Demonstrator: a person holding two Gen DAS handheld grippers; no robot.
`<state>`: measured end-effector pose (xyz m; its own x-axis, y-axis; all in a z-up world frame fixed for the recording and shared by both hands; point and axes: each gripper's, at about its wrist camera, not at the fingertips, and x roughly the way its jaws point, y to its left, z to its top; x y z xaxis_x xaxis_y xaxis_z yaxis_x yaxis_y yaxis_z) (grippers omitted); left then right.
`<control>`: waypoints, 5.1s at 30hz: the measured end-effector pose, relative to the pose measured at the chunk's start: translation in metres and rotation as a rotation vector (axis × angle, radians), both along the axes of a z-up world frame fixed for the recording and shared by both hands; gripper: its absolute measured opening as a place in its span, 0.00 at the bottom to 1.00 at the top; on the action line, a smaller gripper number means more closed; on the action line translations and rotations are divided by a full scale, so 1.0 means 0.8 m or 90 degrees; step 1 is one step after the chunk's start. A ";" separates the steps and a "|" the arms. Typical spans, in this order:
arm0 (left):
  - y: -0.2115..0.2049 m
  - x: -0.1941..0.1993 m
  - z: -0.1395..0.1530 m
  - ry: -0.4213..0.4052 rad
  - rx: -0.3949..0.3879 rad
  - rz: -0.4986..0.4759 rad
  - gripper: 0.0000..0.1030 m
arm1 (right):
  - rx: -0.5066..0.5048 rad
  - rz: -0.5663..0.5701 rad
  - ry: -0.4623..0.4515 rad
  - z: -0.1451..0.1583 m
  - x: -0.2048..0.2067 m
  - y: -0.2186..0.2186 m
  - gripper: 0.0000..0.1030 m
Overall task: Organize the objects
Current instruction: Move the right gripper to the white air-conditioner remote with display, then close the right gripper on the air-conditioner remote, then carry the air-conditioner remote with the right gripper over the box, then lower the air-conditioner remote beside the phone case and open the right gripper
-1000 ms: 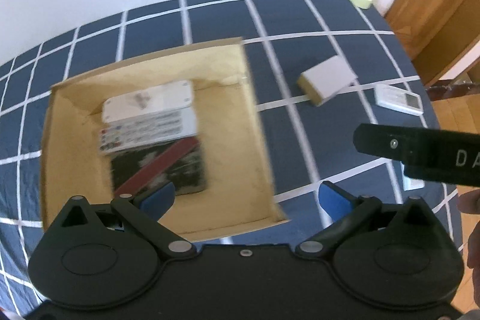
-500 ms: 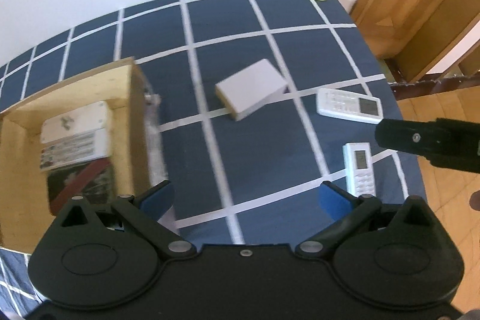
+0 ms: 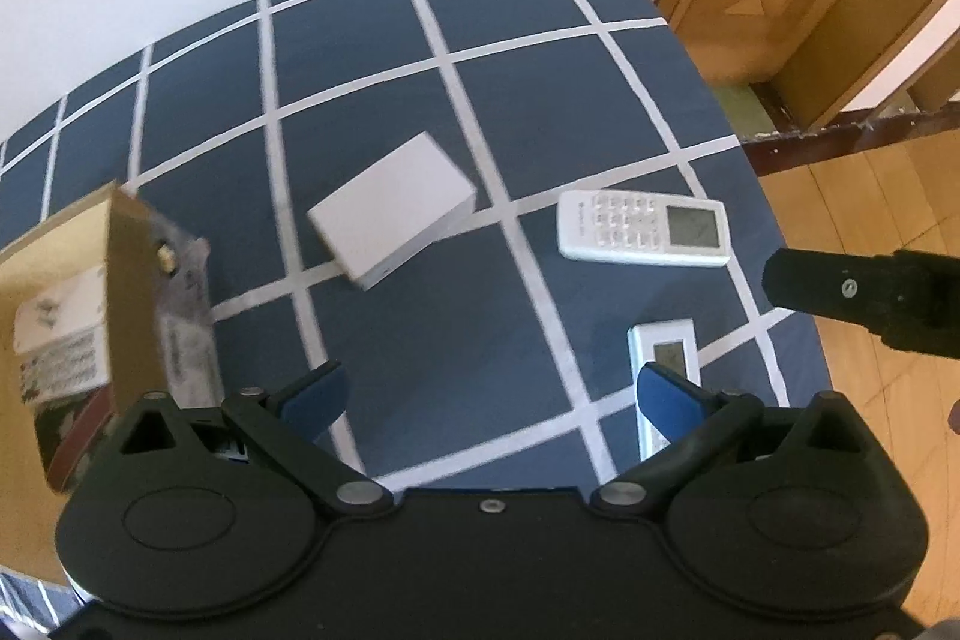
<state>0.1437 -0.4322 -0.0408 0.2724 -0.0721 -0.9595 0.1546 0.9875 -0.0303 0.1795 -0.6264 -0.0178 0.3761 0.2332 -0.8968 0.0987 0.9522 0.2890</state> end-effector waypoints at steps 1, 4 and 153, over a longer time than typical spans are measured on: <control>-0.005 0.008 -0.004 0.003 0.001 -0.004 1.00 | 0.001 -0.002 0.004 -0.004 0.006 -0.003 1.00; -0.016 0.030 -0.018 0.013 0.001 -0.012 1.00 | 0.010 -0.007 0.017 -0.020 0.028 -0.011 1.00; 0.468 -0.095 -0.101 0.179 -0.096 0.155 0.73 | 0.001 0.263 0.192 -0.125 -0.079 0.541 0.64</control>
<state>0.0673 -0.0576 -0.1216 0.0278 -0.1830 -0.9827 -0.1186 0.9755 -0.1851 0.1159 -0.1934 -0.1177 -0.0235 0.3096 -0.9506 -0.2064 0.9289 0.3076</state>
